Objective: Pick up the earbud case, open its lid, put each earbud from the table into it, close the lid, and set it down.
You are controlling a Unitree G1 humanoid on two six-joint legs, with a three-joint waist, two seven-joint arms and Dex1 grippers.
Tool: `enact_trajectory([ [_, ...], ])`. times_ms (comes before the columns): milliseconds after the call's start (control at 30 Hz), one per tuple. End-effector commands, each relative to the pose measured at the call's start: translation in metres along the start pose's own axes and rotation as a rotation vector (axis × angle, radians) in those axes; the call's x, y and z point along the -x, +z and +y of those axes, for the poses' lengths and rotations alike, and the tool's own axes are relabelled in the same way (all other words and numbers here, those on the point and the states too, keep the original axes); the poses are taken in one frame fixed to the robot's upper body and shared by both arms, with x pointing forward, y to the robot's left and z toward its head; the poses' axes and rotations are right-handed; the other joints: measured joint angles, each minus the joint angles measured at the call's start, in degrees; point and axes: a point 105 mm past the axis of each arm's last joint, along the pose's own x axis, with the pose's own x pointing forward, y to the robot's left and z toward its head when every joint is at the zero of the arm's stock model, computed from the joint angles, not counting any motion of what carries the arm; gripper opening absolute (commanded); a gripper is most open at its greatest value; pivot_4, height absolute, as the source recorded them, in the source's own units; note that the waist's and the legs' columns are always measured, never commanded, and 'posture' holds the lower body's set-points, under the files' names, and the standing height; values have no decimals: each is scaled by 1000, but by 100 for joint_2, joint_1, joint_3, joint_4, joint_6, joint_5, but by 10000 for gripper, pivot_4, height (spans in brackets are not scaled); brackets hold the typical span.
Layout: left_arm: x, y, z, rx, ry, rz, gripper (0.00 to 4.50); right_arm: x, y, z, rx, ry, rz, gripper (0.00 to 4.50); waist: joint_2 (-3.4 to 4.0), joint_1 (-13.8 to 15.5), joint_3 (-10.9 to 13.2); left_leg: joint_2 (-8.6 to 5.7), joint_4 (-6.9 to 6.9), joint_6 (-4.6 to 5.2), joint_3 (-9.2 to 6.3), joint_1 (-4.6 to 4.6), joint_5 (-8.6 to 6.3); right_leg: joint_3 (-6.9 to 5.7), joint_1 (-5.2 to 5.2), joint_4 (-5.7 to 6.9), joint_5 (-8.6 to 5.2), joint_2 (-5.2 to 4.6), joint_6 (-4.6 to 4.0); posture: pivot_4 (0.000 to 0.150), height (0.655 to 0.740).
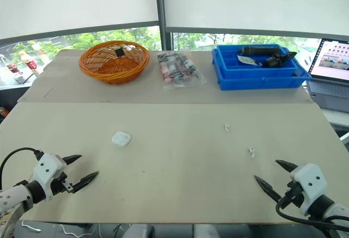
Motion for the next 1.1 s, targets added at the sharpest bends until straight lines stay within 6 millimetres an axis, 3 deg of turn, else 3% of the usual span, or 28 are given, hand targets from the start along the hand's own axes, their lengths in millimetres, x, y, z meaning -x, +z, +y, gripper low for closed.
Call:
enact_trajectory([
  [33, 1, 7, 0, -36, 1, -32, 45000, 4, 5, -7, 28, -16, -3, 44470, 0, 0, 0, 0, 0, 0, 0, 0, 0, 0, 0, 0, 0, 0, 0, 1500, 7114],
  [433, 6, 11, 10, -39, -20, -113, 45000, 3, 7, -9, 22, -31, -19, 44470, -1, 1, -1, 0, 0, 0, 0, 0, 0, 0, 0, 2, 1, 0, -1, 1500, 7114],
  [733, 2, 20, 4, 90, -70, -163, 45000, 3, 11, -8, 11, -11, -32, 44470, -1, 9, 0, 0, 0, 0, 0, 1, 0, -1, 0, 5, 1, 0, -1, 1500, 7114],
  [933, -10, 21, -7, 150, -65, -110, 45000, -3, 34, 2, 49, 80, -64, 44470, -1, -1, -1, 1, 0, 0, 0, 3, 0, 0, 1, 8, 1, 1, -1, 1500, 7114],
  [1100, -33, 22, -10, 163, -27, -55, 45000, -21, 70, 23, 81, 220, -127, 44470, 0, 2, -1, -1, 1, 0, -1, 6, 0, 0, 1, 17, 1, 1, -1, 1500, 7114],
])
